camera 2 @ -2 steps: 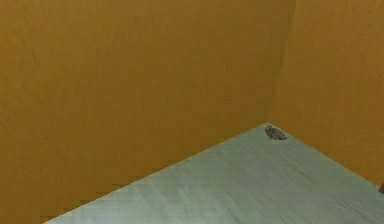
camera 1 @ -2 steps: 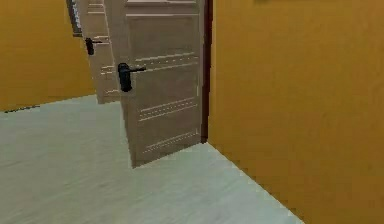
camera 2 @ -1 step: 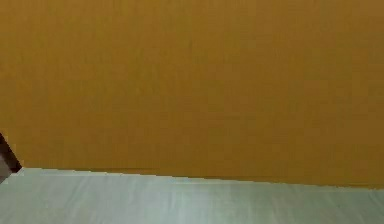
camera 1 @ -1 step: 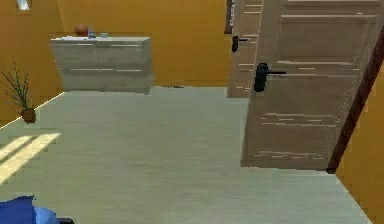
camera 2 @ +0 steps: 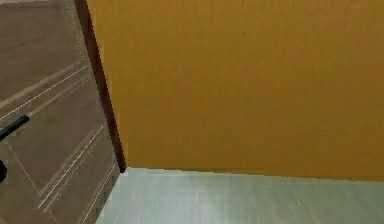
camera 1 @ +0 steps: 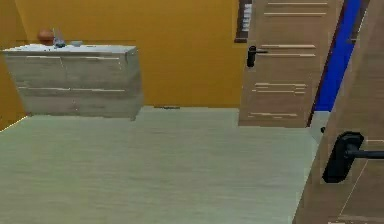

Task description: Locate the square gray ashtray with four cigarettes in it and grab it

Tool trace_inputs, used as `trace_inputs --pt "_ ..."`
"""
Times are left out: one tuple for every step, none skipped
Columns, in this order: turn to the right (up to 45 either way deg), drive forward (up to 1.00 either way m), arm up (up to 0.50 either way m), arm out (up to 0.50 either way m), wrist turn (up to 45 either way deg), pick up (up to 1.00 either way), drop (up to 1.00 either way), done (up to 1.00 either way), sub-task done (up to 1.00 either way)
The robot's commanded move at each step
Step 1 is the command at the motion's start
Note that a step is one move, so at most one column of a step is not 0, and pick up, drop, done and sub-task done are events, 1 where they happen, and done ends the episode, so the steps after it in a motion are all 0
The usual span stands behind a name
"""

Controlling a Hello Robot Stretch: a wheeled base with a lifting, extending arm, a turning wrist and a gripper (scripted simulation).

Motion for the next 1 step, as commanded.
trace_inputs --pt "0.0 1.0 0.0 0.0 0.0 0.0 0.0 0.0 0.0"
